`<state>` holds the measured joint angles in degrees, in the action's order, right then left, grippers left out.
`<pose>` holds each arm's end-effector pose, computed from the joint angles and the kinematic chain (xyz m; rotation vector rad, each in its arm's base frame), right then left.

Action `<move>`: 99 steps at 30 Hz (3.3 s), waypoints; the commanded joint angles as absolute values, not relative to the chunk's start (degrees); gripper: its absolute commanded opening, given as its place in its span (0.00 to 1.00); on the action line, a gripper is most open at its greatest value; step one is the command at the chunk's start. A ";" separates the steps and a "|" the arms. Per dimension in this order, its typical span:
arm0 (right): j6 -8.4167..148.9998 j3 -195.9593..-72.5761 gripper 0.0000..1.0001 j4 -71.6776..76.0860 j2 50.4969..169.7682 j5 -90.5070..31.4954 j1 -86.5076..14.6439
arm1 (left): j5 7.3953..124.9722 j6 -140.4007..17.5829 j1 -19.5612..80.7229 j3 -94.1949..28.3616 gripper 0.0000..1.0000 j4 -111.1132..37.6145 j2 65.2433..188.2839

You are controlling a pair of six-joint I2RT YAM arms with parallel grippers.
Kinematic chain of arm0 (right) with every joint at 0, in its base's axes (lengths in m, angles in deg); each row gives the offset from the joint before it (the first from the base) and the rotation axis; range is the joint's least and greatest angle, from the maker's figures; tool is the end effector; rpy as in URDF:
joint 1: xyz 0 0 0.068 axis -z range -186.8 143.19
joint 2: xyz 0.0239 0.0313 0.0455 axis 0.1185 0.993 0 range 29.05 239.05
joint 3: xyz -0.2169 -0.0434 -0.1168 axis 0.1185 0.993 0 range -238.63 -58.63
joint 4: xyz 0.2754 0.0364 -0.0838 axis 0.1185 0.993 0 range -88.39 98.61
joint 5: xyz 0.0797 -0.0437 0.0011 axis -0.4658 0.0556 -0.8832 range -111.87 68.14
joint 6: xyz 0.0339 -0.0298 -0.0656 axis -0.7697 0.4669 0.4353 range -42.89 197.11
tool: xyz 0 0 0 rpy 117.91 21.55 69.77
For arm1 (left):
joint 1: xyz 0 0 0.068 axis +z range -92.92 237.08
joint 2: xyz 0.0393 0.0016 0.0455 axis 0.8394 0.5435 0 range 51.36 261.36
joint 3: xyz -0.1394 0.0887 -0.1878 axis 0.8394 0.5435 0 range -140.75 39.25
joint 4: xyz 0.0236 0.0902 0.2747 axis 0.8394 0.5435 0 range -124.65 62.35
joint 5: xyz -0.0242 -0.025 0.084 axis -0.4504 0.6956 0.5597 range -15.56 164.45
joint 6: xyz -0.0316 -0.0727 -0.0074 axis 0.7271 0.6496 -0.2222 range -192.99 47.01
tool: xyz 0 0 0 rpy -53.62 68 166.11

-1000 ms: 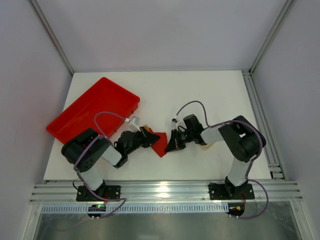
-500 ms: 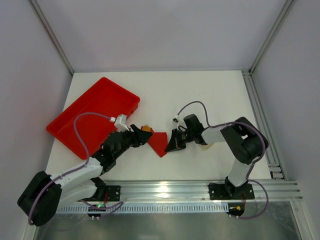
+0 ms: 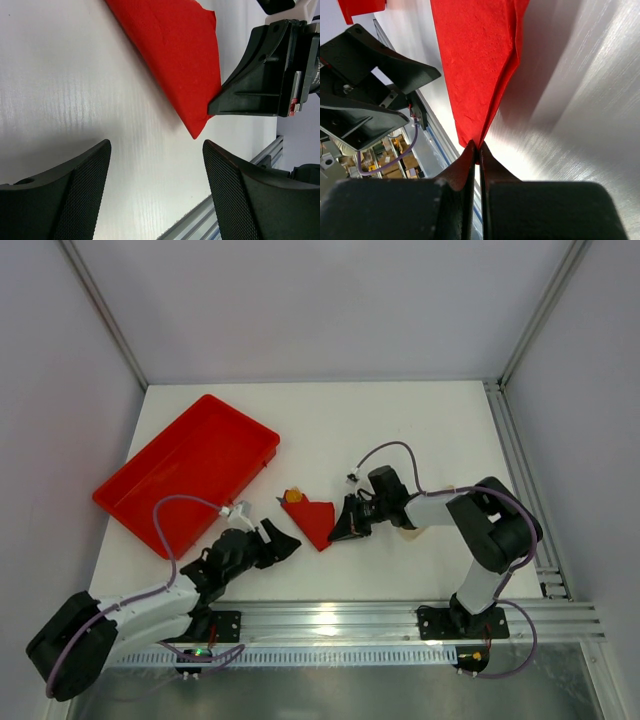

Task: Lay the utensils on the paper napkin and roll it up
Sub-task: Pick up the utensils from the center of the board.

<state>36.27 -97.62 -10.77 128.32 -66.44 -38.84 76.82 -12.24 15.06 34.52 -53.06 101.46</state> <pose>0.2540 0.2156 0.0503 -0.2108 2.6425 1.4619 0.1720 -0.1511 0.0797 -0.3887 2.1841 -1.0344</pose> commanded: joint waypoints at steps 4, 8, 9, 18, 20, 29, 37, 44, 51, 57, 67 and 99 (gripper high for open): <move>33.34 -98.10 0.04 -14.03 126.17 -68.36 -39.06 | 77.35 -6.82 14.37 37.40 0.79 -71.35 110.40; 32.72 -98.01 0.04 -14.56 125.73 -68.89 -39.06 | 77.34 -3.83 14.36 38.90 0.79 -83.89 118.93; 32.55 -97.92 0.04 -14.56 125.64 -68.97 -39.06 | 77.43 -3.38 14.37 38.90 0.79 -87.17 120.86; 31.58 -97.04 0.04 -15.79 125.38 -69.41 -39.06 | 78.67 0.58 14.01 40.48 0.79 -104.95 138.36; 31.40 -96.78 0.04 -16.14 125.29 -69.50 -39.06 | 78.66 1.36 13.93 40.40 0.80 -107.67 141.07; 30.44 -96.78 0.04 -17.11 124.85 -69.59 -39.41 | 81.56 6.45 13.93 41.27 0.81 -122.33 153.47; 30.26 -96.51 0.04 -17.81 125.38 -69.68 -39.85 | 82.96 7.00 13.93 39.87 0.81 -123.15 156.22; 30.52 -97.31 0.04 -17.38 125.73 -69.85 -40.29 | 83.23 8.13 13.93 39.52 0.79 -123.15 157.78; 30.61 -96.95 0.04 -17.46 125.64 -69.77 -40.47 | 82.36 7.43 13.93 35.66 0.77 -123.15 160.87; 30.79 -97.13 0.04 -17.46 125.82 -69.77 -40.55 | 83.41 6.46 13.93 34.60 0.74 -123.15 160.87; 30.52 -96.78 0.04 -18.08 126.00 -69.77 -40.82 | 82.88 6.29 14.01 32.22 0.67 -123.06 163.77; 38.43 -98.97 0.04 -8.50 124.15 -64.67 -42.31 | 80.60 -0.65 14.01 31.52 0.14 -123.15 161.84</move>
